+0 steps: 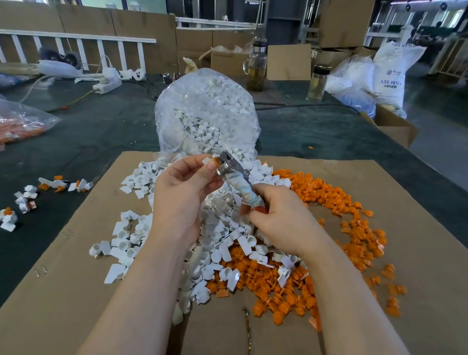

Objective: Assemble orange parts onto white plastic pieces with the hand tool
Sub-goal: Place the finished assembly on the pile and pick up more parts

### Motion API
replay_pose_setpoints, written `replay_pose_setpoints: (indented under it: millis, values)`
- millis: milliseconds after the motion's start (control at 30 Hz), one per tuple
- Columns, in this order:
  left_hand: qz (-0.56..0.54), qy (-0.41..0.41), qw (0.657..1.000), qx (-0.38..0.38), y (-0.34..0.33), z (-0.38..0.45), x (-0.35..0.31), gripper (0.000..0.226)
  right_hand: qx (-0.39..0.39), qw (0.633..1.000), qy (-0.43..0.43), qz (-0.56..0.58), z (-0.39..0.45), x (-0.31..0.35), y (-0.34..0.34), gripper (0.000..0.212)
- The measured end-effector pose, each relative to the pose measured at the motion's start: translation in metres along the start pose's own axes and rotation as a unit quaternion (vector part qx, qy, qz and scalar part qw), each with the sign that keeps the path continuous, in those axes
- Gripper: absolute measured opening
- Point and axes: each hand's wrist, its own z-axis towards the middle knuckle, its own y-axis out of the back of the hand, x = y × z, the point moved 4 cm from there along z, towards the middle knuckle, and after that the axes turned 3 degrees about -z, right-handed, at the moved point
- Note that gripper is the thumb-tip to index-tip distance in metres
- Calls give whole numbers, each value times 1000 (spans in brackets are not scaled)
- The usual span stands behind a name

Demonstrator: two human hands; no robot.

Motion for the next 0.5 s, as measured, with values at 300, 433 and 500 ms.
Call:
replay_pose_setpoints:
  millis: [300, 433, 500]
  values:
    - [-244, 58, 929, -272, 59, 7, -20, 10, -194, 969, -129, -80, -2, -32, 25, 19]
    - [-347, 53, 870, -348, 78, 9, -24, 13, -190, 942, -246, -124, -9, -57, 36, 18]
    - [-384, 40, 850, -360, 83, 9, -24, 22, -168, 935, -281, -136, -11, -64, 36, 14]
